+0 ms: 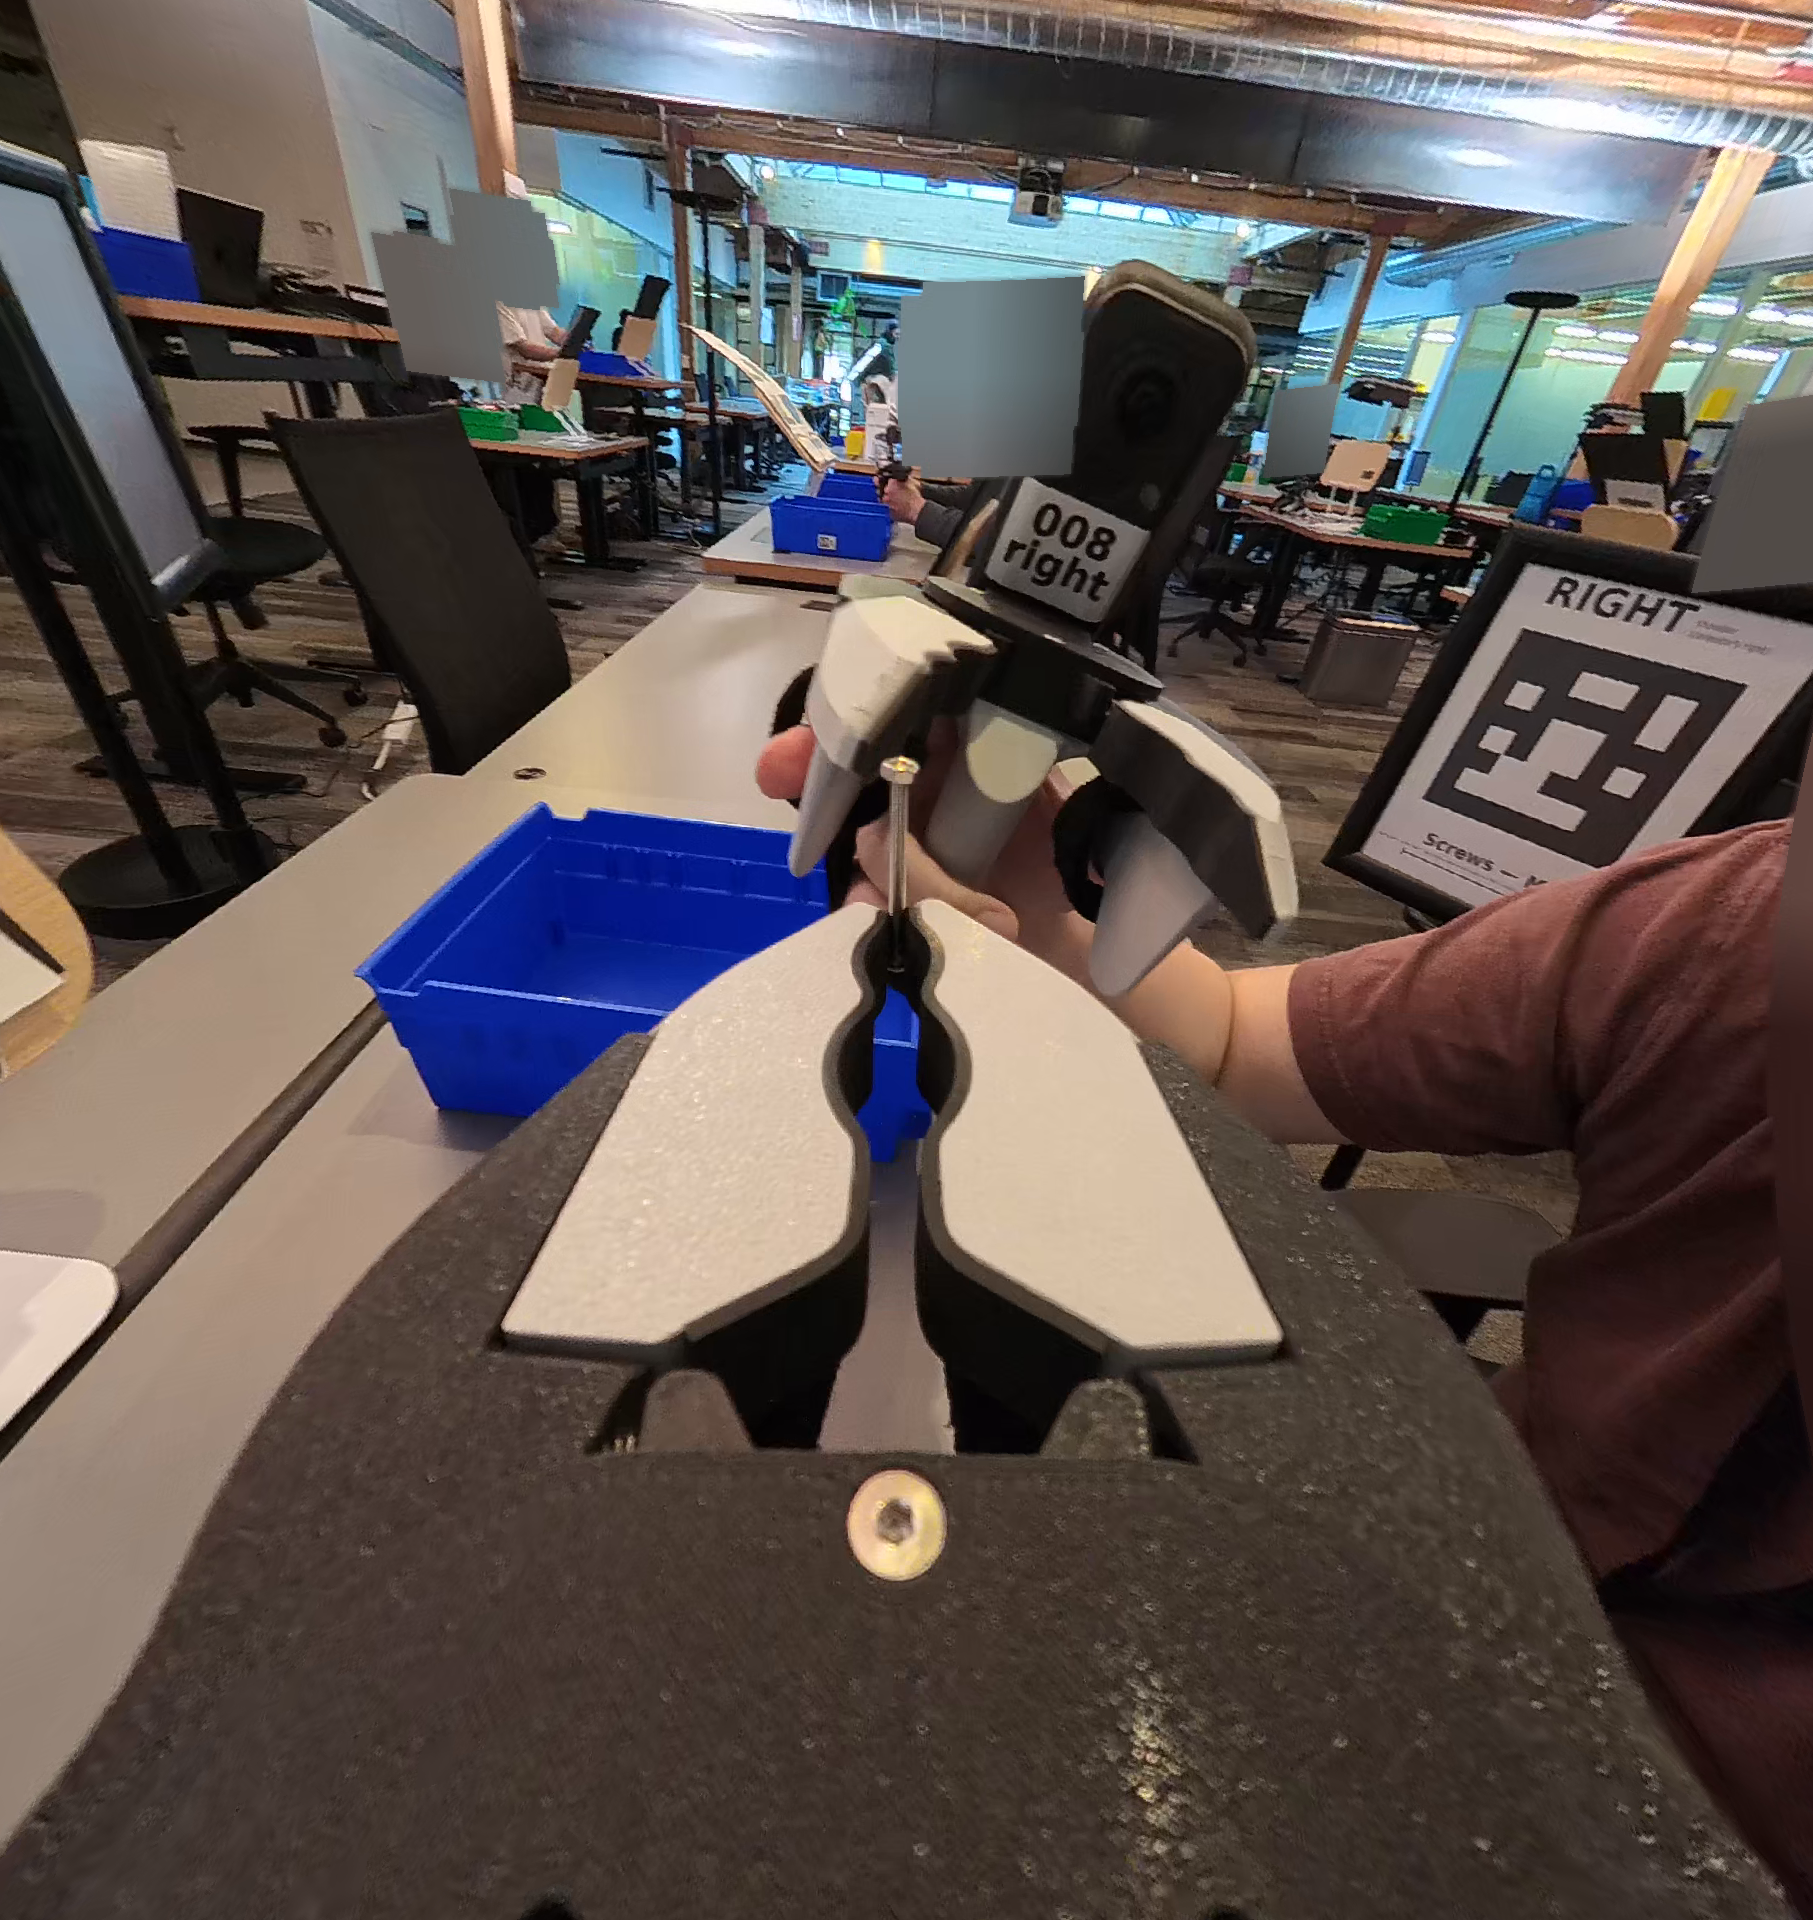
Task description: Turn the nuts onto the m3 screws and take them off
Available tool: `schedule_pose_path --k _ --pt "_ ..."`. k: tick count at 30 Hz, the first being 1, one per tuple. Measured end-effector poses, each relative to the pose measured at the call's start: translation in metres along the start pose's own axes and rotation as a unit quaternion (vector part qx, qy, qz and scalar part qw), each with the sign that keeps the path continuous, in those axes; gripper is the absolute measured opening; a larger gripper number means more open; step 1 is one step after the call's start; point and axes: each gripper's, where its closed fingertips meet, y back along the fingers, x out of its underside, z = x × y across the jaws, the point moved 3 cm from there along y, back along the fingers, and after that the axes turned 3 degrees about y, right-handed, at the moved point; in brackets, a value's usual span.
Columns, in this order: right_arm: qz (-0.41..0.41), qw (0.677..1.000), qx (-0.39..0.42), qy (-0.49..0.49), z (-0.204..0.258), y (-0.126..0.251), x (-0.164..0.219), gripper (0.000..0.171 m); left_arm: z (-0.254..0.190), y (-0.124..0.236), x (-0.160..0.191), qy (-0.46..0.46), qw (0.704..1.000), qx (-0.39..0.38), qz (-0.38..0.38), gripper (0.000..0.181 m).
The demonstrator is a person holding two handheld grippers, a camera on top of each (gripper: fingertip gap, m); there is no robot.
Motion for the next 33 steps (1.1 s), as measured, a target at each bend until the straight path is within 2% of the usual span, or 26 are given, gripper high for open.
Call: schedule_pose_path --k 7,13,20,23,26,33 --pt "0.007 1.0 -0.005 0.004 0.004 -0.007 0.004 0.073 -0.007 -0.009 0.005 -0.012 1.0 0.009 0.017 0.002" --pt "0.017 1.0 0.006 0.017 0.003 -0.005 0.003 0.075 0.0 0.001 -0.001 0.002 1.0 -0.002 -0.002 0.002" --pt "0.001 1.0 0.009 0.007 0.0 -0.001 0.0 0.069 -0.004 -0.004 0.002 0.0 1.0 0.012 0.004 0.002" --pt "-0.005 1.0 0.007 0.007 -0.002 0.002 -0.001 0.058 -0.007 -0.006 0.003 -0.008 1.0 0.017 0.011 0.002" --pt "-0.025 1.0 0.012 -0.009 -0.008 0.009 -0.006 0.033 -0.009 -0.006 0.003 -0.013 1.0 0.021 0.014 0.002" --pt "-0.015 0.999 0.01 -0.049 -0.014 0.013 -0.002 0.016 -0.01 -0.01 0.005 -0.023 0.999 0.017 0.02 0.002"
